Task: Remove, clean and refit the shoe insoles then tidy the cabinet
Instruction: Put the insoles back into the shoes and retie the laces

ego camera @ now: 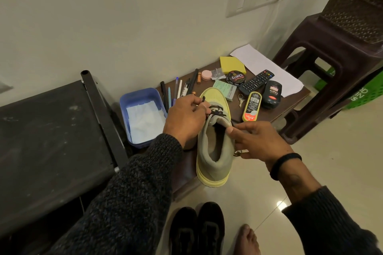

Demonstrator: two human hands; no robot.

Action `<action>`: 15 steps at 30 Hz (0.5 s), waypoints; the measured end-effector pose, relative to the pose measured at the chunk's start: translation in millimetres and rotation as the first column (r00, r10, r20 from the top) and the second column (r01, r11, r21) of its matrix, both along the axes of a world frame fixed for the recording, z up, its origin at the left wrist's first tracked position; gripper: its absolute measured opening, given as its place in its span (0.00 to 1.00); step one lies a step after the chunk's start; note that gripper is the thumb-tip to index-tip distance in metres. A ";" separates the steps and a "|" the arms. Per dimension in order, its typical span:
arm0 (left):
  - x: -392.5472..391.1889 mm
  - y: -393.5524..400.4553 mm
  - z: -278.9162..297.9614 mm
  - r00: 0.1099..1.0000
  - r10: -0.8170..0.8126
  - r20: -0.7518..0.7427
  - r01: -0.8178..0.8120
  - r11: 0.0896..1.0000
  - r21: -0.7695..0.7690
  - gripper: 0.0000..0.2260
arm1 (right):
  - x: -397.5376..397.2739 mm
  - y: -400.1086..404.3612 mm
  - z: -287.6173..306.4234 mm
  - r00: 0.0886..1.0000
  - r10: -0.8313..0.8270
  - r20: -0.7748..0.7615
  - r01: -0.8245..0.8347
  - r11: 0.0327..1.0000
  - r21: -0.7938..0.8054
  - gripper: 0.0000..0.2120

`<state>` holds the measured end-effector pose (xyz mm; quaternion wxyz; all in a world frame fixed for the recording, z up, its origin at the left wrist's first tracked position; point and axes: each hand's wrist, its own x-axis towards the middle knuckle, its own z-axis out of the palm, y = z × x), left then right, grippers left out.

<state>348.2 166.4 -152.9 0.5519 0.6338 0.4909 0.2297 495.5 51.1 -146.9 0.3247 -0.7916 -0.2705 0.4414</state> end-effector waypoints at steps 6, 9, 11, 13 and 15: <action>-1.1 0.1 0.3 1.000 0.020 0.020 -0.019 0.999 -0.025 0.04 | 8.4 -3.7 7.1 0.997 -0.044 0.070 0.040 0.998 0.053 0.05; -1.2 0.5 1.1 0.999 0.027 0.032 -0.025 0.998 -0.057 0.03 | 9.4 -5.3 3.5 0.982 -0.059 0.177 0.046 0.996 0.077 0.07; -1.0 0.3 2.2 0.999 0.037 0.036 -0.034 0.997 -0.074 0.04 | 7.6 -4.1 2.4 0.981 -0.121 0.150 0.100 0.985 0.142 0.06; -0.8 0.7 3.9 0.998 0.050 0.040 -0.045 0.993 -0.108 0.05 | 5.6 -2.9 2.8 0.975 -0.200 0.097 0.174 0.959 0.224 0.04; -1.0 1.1 6.6 0.997 0.069 0.040 -0.062 0.986 -0.152 0.07 | 7.0 -2.3 2.2 0.960 -0.264 0.097 0.225 0.928 0.298 0.04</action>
